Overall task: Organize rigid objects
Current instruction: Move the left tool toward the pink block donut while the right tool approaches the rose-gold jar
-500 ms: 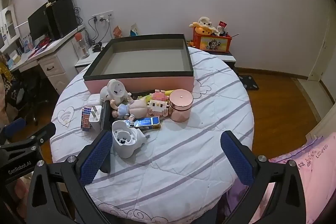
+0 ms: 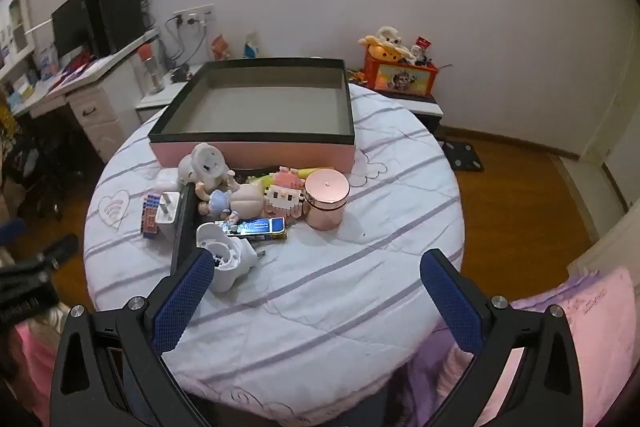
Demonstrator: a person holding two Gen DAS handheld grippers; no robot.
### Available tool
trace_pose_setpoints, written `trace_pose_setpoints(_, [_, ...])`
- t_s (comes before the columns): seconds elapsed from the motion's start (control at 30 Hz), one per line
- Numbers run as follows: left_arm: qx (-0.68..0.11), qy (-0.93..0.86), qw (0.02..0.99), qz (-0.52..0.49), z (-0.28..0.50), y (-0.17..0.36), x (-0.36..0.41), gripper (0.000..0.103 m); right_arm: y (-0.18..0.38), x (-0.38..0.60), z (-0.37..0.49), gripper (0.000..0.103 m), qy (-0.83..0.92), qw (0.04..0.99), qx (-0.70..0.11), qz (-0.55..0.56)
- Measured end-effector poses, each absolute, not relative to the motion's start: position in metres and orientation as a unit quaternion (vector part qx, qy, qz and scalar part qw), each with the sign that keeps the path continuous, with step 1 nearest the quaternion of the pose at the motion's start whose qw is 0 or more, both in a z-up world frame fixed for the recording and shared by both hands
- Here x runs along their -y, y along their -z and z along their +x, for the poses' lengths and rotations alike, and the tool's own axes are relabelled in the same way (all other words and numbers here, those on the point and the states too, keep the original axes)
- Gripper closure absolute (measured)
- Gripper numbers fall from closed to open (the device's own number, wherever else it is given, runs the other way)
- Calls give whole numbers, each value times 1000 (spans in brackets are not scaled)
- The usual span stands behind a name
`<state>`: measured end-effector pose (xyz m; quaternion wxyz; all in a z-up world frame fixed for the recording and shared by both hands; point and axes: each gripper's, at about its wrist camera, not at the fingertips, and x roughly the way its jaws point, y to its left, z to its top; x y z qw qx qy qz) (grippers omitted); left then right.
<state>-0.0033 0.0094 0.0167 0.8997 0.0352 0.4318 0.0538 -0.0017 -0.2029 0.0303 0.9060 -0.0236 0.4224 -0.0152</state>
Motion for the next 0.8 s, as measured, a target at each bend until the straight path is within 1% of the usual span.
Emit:
trace_pose_setpoints(0.1, [-415,-57,907,38,1,-20,-18,0,-35,206,0,0,20,912,-408,-22])
trace_pose_setpoints(0.2, [-399,-38,916,16,8,-14,-27,0,-26,205,1,0,-2,919,-393,2])
trace_pose_setpoints(0.27, [-389,-27,921,1,12,-5,-28,0,-13,203,5,0,-10,916,-402,14])
trace_pose_setpoints(0.33, [-402,-15,916,4,16,5,-24,0,-1,200,7,0,-11,908,-418,21])
trace_pose_setpoints(0.57, [-386,-18,922,15,13,11,-7,0,0,208,7,0,6,912,-409,36])
trace_pose_setpoints(0.8, [-413,-19,910,22,19,30,-6,0,6,215,11,0,11,907,-420,39])
